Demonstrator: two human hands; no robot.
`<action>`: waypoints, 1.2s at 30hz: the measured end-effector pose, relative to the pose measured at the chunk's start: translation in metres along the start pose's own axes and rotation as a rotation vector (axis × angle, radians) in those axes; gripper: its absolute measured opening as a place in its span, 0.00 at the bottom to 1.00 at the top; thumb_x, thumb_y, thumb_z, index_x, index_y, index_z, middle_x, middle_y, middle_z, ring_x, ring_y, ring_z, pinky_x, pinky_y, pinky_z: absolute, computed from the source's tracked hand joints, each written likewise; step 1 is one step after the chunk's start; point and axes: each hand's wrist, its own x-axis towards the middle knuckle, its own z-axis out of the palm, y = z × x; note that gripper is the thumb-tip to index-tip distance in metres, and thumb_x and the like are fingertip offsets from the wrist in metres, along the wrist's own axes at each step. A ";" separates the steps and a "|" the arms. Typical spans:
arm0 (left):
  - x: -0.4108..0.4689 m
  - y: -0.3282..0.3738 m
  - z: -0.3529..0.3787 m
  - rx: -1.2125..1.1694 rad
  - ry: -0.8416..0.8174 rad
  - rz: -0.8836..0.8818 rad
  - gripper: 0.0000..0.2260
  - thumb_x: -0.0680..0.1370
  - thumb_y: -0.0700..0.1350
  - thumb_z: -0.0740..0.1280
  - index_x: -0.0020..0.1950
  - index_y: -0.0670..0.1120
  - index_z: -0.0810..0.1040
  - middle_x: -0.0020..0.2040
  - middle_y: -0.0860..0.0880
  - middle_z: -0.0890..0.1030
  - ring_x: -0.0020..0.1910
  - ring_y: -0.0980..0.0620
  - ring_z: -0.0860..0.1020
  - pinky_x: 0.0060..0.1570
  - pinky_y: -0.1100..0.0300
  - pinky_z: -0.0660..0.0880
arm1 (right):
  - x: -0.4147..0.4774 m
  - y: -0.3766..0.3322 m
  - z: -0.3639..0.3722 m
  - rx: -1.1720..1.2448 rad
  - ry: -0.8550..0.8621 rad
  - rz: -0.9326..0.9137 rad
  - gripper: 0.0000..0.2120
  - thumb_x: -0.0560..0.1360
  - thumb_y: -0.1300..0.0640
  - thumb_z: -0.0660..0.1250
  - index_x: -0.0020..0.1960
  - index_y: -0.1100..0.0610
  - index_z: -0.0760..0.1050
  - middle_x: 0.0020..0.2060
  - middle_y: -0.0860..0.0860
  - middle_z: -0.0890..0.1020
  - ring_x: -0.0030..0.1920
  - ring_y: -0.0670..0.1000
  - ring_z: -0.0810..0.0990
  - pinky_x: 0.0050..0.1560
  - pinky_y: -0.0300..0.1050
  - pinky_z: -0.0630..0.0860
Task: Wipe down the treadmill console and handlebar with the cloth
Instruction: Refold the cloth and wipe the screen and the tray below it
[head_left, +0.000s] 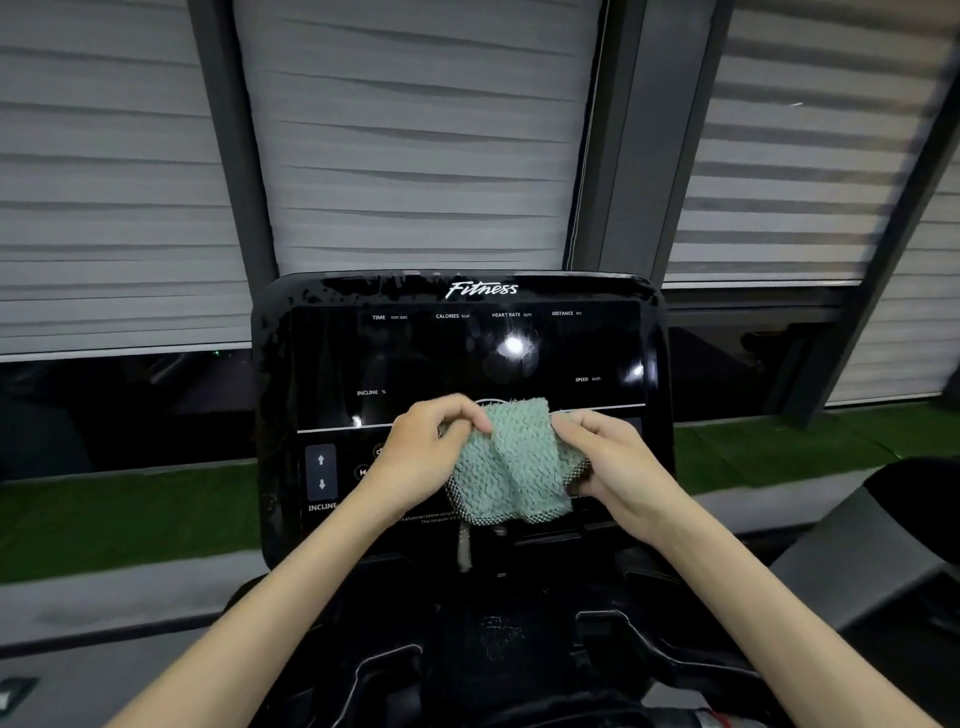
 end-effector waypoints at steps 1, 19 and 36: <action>0.000 -0.001 0.002 0.027 -0.031 -0.006 0.14 0.81 0.41 0.63 0.41 0.56 0.82 0.50 0.56 0.81 0.49 0.54 0.77 0.52 0.60 0.72 | 0.000 -0.002 0.001 0.016 -0.012 -0.016 0.12 0.80 0.56 0.63 0.50 0.65 0.77 0.45 0.54 0.83 0.47 0.52 0.81 0.49 0.51 0.80; -0.009 0.002 0.005 -0.082 -0.312 -0.106 0.05 0.72 0.50 0.67 0.44 0.50 0.79 0.38 0.57 0.79 0.39 0.58 0.77 0.42 0.64 0.70 | 0.014 -0.038 -0.023 -0.090 -0.137 -0.124 0.12 0.80 0.65 0.57 0.49 0.60 0.79 0.43 0.54 0.83 0.45 0.51 0.82 0.44 0.42 0.77; -0.010 0.011 0.025 0.043 -0.179 0.097 0.13 0.70 0.53 0.78 0.51 0.58 0.80 0.55 0.58 0.79 0.56 0.62 0.76 0.60 0.61 0.71 | 0.031 -0.025 -0.027 0.178 -0.145 0.252 0.15 0.75 0.65 0.63 0.62 0.63 0.76 0.55 0.61 0.81 0.50 0.56 0.82 0.47 0.48 0.81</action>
